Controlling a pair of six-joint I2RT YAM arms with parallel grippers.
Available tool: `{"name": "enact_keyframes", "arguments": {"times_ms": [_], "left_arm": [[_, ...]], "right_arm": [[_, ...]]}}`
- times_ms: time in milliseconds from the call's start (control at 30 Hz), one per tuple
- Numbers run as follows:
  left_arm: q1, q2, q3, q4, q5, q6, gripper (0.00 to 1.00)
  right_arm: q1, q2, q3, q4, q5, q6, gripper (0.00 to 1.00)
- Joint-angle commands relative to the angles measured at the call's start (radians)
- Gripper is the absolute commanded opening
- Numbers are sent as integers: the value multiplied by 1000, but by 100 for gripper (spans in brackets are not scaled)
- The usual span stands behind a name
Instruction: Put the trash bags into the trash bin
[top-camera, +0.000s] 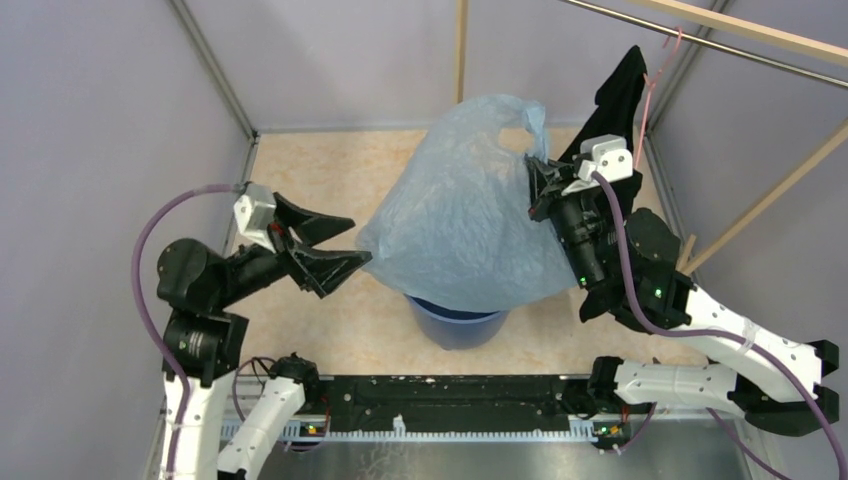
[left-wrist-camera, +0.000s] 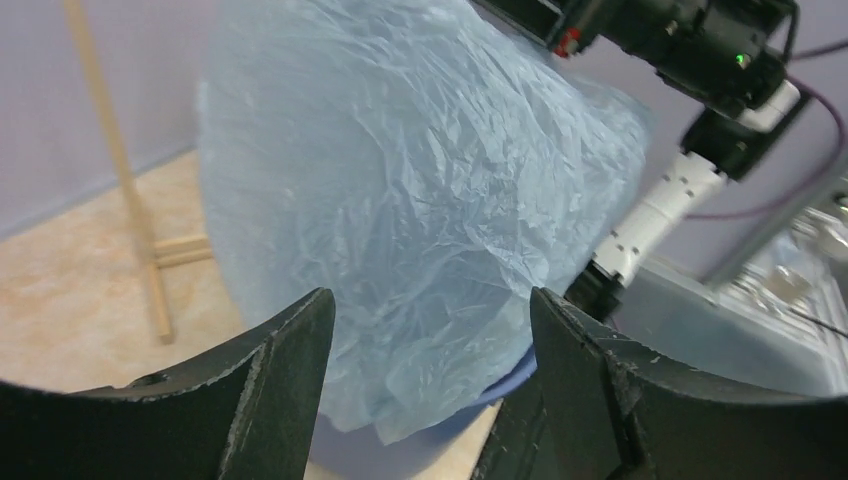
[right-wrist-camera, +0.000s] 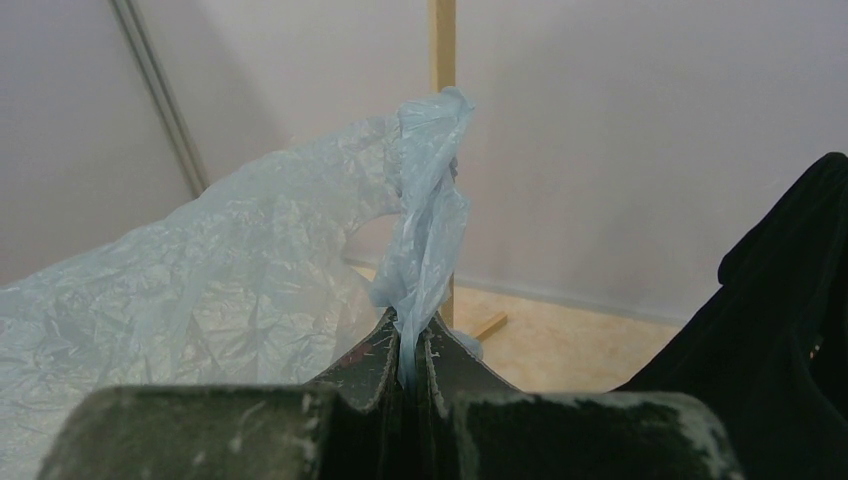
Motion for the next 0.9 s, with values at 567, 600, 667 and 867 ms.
{"name": "enact_keyframes", "arguments": {"times_ms": [567,600,667,867], "left_arm": [[-679,358,-79,193,-407,25,39],[-712,388,-64,169,-474,51,38],[-749,430,-55,139,-590,57,37],[-770,498,-101,136,-751,35,36]], "right_arm": [[-11,-22,38,-57,-79,167,0],[-11,-24,36,-59,-81,172,0],[-11,-28,22,-65,-88,187,0],[-10,-28,-49,-65,-166,275,0]]}}
